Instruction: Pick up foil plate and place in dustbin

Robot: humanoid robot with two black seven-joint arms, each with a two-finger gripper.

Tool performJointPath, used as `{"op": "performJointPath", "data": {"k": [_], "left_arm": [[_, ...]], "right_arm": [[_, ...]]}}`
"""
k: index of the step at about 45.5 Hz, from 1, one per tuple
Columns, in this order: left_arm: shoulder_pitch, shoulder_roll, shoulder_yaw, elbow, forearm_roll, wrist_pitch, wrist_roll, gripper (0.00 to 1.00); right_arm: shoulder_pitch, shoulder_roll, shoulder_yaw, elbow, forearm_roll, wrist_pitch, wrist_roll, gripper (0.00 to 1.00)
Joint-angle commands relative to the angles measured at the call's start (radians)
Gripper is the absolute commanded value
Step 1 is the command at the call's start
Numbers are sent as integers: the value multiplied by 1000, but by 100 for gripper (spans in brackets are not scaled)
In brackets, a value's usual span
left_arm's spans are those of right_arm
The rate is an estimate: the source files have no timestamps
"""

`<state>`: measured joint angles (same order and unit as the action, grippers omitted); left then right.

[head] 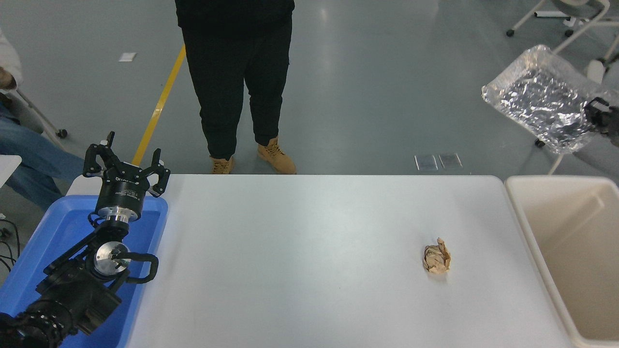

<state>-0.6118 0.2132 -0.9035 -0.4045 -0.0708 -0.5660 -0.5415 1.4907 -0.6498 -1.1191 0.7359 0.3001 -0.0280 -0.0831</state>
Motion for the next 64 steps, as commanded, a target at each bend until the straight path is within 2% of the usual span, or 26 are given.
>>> {"op": "performJointPath", "data": {"k": [1, 14, 24, 40, 42, 45, 46, 48, 52, 53, 57, 64], "left_arm": [[0, -2, 0, 0, 0, 0, 0, 99], [0, 0, 0, 0, 0, 0, 0, 99], [0, -2, 0, 0, 0, 0, 0, 99], [0, 0, 0, 0, 0, 0, 0, 99], [0, 0, 0, 0, 0, 0, 0, 99], [0, 0, 0, 0, 0, 0, 0, 99], [0, 0, 0, 0, 0, 0, 0, 99], [0, 0, -2, 0, 0, 0, 0, 99], [0, 0, 0, 0, 0, 0, 0, 99], [0, 0, 0, 0, 0, 0, 0, 99], [0, 0, 0, 0, 0, 0, 0, 99], [0, 0, -2, 0, 0, 0, 0, 99]], "right_arm": [[-277, 2, 99, -190, 34, -115, 0, 0], [-638, 82, 410, -383, 33, -132, 0, 0], [-820, 186, 508, -529, 34, -132, 2, 0], [-917, 194, 571, -549, 30, -135, 5, 0], [-922, 196, 571, -552, 30, -136, 5, 12], [-922, 196, 571, -553, 30, -136, 5, 45], [-922, 196, 571, -552, 30, -136, 5, 54], [-920, 196, 571, -552, 31, -136, 5, 66], [-908, 196, 571, -547, 30, -135, 5, 82], [-897, 194, 571, -543, 25, -135, 5, 89], [-824, 187, 571, -535, 16, -127, 5, 100], [-655, 171, 561, -500, 13, -116, 5, 100]]}}
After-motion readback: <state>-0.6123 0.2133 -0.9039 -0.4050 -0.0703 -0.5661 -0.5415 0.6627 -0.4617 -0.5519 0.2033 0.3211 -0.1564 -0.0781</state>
